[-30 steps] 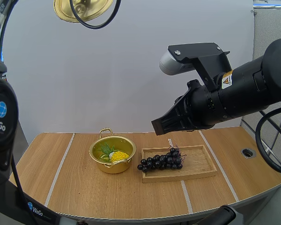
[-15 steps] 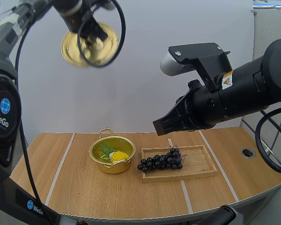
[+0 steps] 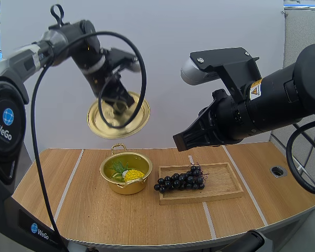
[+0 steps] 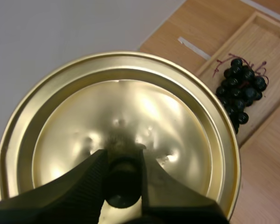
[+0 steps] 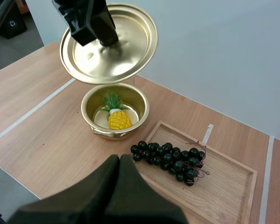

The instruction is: Open the pot, put the pineapple inside, and close it

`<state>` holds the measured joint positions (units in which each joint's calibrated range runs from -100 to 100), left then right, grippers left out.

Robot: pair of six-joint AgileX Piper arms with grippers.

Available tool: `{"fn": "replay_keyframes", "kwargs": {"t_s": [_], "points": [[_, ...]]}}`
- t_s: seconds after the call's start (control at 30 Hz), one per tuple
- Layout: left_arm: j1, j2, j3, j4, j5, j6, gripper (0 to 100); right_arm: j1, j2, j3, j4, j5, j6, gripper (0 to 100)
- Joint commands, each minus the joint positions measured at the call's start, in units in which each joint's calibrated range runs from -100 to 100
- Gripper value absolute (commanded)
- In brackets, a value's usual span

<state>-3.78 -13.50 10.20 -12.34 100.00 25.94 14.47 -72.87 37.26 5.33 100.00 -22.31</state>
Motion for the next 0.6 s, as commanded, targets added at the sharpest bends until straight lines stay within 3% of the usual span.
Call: {"fn": "replay_keyframes", "kwargs": {"t_s": [0.0, 0.57], "points": [[-0.04, 1.9, 3.5, -2.0, 0.0, 1.8, 0, -0.2, -0.6, 0.0, -0.2, 0.0, 0.0, 0], [-0.04, 15.5, 6.6, -4.1, -7.2, 2.9, 0, -0.4, -0.6, 0.0, -0.1, 0.0, 0.0, 0]]}}
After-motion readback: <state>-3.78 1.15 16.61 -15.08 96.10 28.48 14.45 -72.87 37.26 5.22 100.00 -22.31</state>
